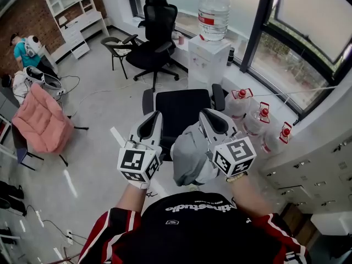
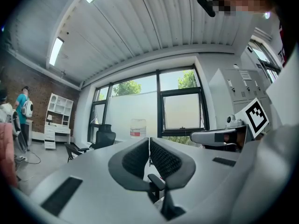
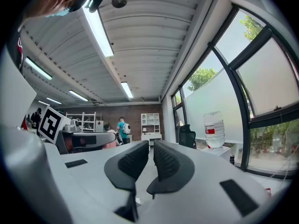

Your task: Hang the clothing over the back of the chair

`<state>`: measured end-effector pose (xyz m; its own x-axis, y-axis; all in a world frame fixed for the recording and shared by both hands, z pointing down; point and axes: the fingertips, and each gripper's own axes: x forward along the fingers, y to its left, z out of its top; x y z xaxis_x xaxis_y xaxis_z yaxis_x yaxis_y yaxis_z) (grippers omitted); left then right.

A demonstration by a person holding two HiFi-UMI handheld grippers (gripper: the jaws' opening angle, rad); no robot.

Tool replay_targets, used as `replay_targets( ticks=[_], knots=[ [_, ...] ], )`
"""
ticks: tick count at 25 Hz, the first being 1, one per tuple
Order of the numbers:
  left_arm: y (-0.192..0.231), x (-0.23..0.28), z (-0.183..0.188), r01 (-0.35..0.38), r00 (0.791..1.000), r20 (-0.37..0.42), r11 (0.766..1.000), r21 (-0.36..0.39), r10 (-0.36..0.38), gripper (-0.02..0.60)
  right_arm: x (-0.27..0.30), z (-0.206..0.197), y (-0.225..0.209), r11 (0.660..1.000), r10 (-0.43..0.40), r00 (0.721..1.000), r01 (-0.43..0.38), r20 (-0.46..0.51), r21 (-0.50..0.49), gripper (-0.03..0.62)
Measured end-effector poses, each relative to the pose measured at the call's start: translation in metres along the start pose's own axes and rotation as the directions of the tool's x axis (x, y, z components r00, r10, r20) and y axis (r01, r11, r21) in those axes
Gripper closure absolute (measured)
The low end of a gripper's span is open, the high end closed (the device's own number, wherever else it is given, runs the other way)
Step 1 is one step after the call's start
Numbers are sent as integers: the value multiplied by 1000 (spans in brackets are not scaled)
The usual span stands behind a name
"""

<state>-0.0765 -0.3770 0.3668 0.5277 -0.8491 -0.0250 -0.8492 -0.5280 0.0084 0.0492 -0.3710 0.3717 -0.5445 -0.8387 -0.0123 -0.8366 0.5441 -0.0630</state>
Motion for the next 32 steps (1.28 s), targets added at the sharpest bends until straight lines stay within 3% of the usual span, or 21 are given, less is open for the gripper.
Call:
replay_targets(
  ticks=[32],
  knots=[
    [-6,-2,-2,6,1000,4,1000,-5,-6,555,-2,3,18,998,18,1000,-17,11,-53,579]
  ],
)
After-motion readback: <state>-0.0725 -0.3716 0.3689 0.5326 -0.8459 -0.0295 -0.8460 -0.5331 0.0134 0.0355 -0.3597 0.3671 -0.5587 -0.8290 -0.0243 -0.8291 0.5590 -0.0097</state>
